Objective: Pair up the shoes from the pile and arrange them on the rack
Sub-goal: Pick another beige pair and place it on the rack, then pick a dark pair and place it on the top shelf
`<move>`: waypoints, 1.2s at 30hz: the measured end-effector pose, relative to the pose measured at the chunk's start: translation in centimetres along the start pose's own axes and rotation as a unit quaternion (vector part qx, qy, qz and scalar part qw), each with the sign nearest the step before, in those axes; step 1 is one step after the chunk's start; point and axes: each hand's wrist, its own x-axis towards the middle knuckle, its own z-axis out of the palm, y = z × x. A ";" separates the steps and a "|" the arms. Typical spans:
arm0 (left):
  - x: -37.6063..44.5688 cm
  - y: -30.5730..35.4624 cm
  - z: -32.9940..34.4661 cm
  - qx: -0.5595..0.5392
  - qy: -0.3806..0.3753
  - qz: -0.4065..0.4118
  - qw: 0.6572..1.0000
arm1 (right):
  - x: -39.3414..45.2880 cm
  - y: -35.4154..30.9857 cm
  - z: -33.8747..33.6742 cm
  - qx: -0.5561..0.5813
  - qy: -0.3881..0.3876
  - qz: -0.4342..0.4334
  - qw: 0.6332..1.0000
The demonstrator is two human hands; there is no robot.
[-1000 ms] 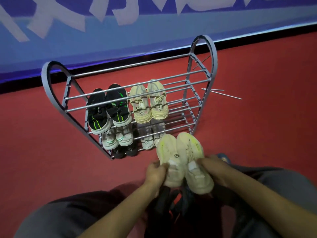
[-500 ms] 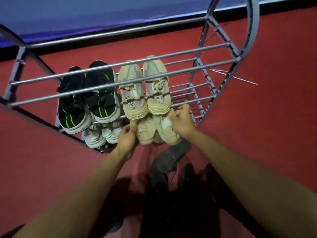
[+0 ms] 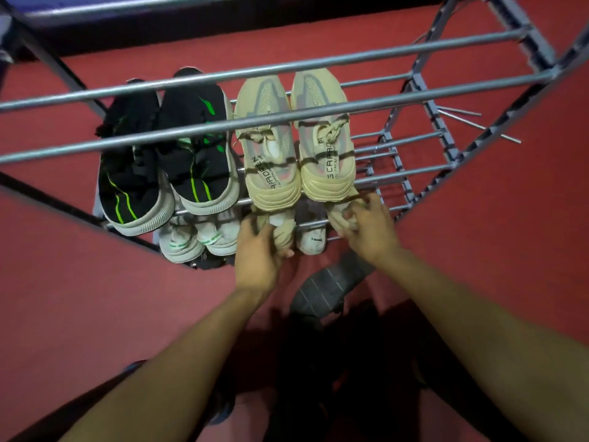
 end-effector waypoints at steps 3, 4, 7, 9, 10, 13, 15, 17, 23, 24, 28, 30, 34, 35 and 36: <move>1.4 1.2 -1.0 -0.014 0.037 -0.026 0.999 | 1.0 -1.6 0.6 0.099 0.008 0.004 0.995; 1.9 1.5 -1.0 0.000 0.032 -0.038 0.999 | 0.9 -2.3 1.1 0.107 0.010 0.006 0.994; 2.4 1.7 -0.4 0.059 -0.002 -0.063 0.996 | 0.2 -2.7 2.8 0.101 0.021 -0.001 0.995; 2.6 1.6 -0.2 0.072 -0.015 -0.065 0.995 | 0.0 -2.6 3.2 0.127 0.010 0.002 0.992; 2.8 1.6 -0.1 0.079 -0.015 -0.058 0.995 | 0.2 -2.8 3.3 0.143 0.011 -0.007 0.990; 3.9 1.7 -0.2 0.131 -0.037 -0.055 0.989 | 0.6 -3.2 4.4 0.193 0.014 -0.029 0.981; 3.3 1.5 -0.2 0.107 -0.035 -0.045 0.993 | -0.4 -3.2 4.0 0.213 -0.012 -0.048 0.976; 0.9 1.4 0.0 0.002 0.026 -0.034 0.999 | -2.4 -2.9 2.8 0.250 -0.031 -0.054 0.966; -12.6 -1.6 5.5 -0.044 -0.112 -0.295 0.948 | -12.7 -0.3 5.0 0.206 0.094 0.146 0.963; -15.0 -2.3 6.5 -0.070 -0.181 -0.367 0.910 | -14.5 0.5 5.9 0.191 0.065 0.217 0.955; -21.7 -3.7 9.1 -0.044 -0.315 -0.427 0.847 | -20.6 2.6 8.5 0.142 -0.128 0.464 0.865; -22.2 -3.4 9.2 0.075 -0.324 -0.374 0.865 | -23.0 3.5 9.7 0.210 -0.206 0.497 0.816; -20.7 -2.5 8.1 -0.009 -0.317 -0.364 0.876 | -24.8 5.2 11.2 0.187 -0.238 0.475 0.826; -20.3 -1.9 7.7 -0.017 -0.300 -0.352 0.886 | -24.7 5.5 11.0 0.162 -0.235 0.456 0.843; -19.8 -1.6 7.2 -0.021 -0.276 -0.338 0.899 | -24.4 5.5 10.6 0.146 -0.239 0.436 0.855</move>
